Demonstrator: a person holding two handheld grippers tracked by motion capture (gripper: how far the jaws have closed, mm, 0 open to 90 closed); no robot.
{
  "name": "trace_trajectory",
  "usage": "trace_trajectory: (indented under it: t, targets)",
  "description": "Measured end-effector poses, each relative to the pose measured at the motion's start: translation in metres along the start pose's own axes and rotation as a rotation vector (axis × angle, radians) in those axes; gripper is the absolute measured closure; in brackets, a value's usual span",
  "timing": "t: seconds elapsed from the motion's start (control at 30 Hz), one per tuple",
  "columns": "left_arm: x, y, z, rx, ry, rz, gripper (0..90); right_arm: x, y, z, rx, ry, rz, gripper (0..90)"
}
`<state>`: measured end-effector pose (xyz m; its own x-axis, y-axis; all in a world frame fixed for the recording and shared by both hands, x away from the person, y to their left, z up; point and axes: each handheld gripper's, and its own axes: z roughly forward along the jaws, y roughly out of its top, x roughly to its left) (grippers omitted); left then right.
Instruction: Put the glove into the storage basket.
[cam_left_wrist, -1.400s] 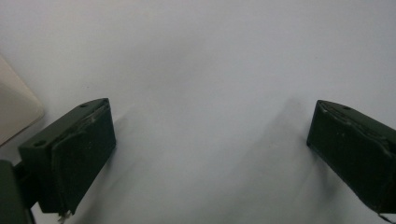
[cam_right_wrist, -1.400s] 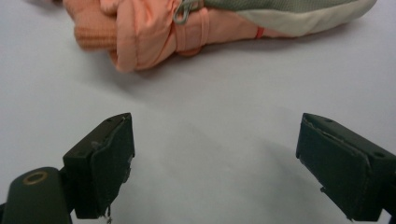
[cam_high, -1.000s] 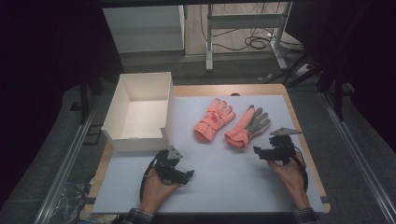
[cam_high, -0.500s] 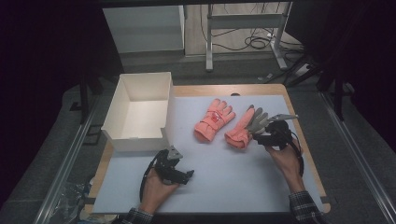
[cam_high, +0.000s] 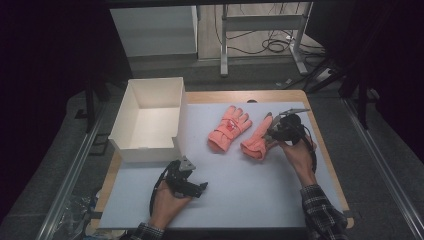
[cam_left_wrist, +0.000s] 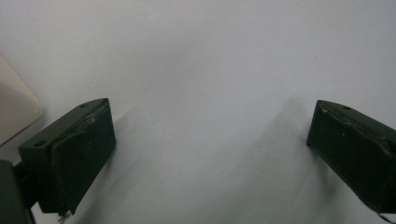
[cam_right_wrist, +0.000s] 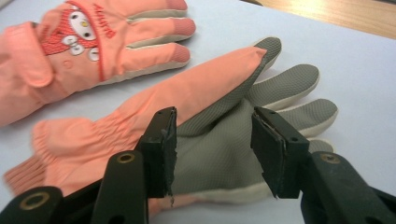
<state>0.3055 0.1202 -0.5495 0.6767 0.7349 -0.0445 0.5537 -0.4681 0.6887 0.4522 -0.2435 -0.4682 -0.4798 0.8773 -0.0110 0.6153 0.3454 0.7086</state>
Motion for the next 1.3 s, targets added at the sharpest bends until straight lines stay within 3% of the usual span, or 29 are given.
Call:
trace_trajectory:
  t: [0.1,0.23,0.27,0.37,0.43,0.5,0.53,0.6,0.7,0.9,1.13,1.3]
  targets:
    - [0.000,0.000,0.000,0.000,0.000,0.000,1.1,-0.001,0.002,0.011,0.032,-0.044,-0.014,45.3]
    - [0.000,0.000,0.000,-0.001,0.000,-0.001,1.1,-0.004,-0.002,0.025,0.088,-0.063,-0.001,43.3]
    - [0.000,0.000,0.000,-0.001,0.000,-0.001,1.1,-0.006,-0.005,0.028,0.099,-0.050,0.022,44.0]
    - [0.000,0.000,0.000,-0.001,0.000,-0.001,1.1,-0.008,-0.008,0.032,0.102,-0.043,0.051,52.5]
    - [0.000,0.000,0.000,-0.001,0.000,-0.001,1.1,-0.005,-0.011,0.033,0.098,-0.063,0.059,60.4]
    - [0.000,0.000,0.000,-0.001,0.000,-0.001,1.1,-0.004,-0.012,0.033,0.093,-0.069,0.064,73.4]
    - [0.000,0.000,0.000,-0.001,0.000,-0.001,1.1,-0.004,-0.012,0.033,0.090,-0.047,0.075,80.3]
    - [0.000,0.000,0.000,-0.001,0.000,-0.002,1.1,-0.003,-0.013,0.033,0.088,-0.041,0.084,83.4]
    - [0.000,0.000,0.000,-0.001,0.000,-0.001,1.1,-0.003,-0.012,0.031,0.093,-0.038,0.073,85.6]
    - [0.000,0.000,0.000,-0.001,0.000,-0.001,1.1,-0.008,-0.011,0.021,0.057,0.016,0.096,86.3]
    - [0.000,0.000,0.000,0.000,0.000,0.000,1.1,-0.003,-0.009,0.002,0.030,0.057,0.051,86.6]
    - [0.000,0.000,0.000,0.000,0.000,0.000,1.1,0.002,-0.008,-0.015,0.014,0.121,0.017,86.7]
